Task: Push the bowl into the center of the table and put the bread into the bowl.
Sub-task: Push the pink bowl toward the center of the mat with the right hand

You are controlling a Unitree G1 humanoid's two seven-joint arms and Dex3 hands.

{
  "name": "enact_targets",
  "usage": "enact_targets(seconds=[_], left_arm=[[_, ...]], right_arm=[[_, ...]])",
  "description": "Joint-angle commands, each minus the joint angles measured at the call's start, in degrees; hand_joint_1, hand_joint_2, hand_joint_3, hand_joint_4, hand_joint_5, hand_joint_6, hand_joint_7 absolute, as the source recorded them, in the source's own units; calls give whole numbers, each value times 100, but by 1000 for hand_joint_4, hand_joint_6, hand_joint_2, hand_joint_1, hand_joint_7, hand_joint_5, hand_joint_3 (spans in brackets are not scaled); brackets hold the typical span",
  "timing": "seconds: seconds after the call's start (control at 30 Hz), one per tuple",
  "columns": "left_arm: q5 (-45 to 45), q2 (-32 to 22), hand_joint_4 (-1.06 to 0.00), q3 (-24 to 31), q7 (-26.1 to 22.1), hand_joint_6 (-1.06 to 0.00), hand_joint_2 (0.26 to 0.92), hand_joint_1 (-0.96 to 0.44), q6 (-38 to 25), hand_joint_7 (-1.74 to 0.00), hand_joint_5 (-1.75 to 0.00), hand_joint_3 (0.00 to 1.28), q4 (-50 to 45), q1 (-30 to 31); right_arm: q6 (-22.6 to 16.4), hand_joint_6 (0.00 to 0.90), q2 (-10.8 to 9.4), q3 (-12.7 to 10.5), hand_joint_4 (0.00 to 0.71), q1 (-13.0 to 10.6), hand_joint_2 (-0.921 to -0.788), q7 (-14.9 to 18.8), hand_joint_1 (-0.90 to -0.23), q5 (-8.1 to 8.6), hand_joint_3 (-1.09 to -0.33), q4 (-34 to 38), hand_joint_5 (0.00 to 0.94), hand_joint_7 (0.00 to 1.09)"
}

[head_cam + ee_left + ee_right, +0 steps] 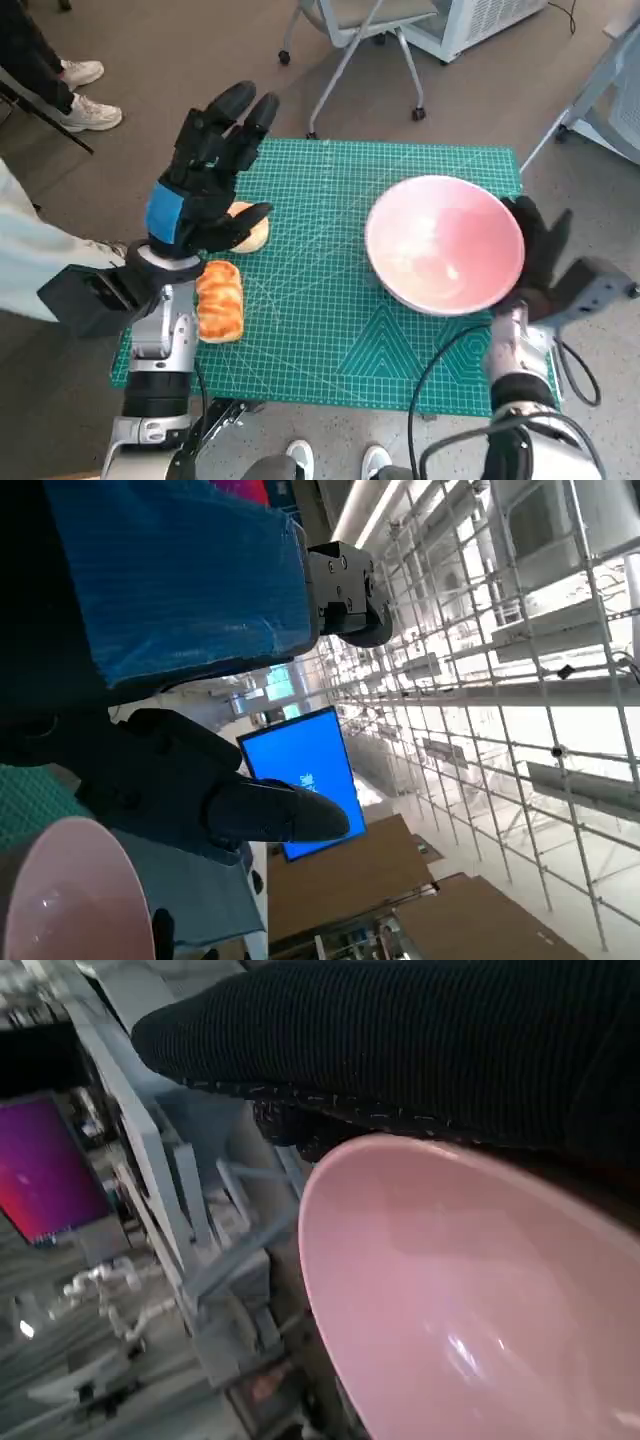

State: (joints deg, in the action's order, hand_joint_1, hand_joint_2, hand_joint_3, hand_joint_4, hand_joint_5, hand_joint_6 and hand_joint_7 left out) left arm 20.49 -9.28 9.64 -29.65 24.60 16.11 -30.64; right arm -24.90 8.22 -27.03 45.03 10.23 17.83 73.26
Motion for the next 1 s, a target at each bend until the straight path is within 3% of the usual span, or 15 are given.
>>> enact_targets(seconds=[0.03,0.37,1.0], left_arm=[[104,-61,-172,76,45,-7,921,-509,-128,-517,-4,284,-181,118],[58,-93,-176,120,125,-10,921,-511,-141,-520,-5,283,-319,242],[-8,-270,-171,220,148,0,921,-537,77,-481,-1,306,-353,384]], right_arm=[[154,161,-168,-5,130,64,-921,35,-604,17,-868,82,1,253],[323,173,-346,-36,137,293,-921,86,-576,49,-863,110,3,252],[432,196,-618,203,141,560,-921,-8,-556,-161,-883,210,6,235]])
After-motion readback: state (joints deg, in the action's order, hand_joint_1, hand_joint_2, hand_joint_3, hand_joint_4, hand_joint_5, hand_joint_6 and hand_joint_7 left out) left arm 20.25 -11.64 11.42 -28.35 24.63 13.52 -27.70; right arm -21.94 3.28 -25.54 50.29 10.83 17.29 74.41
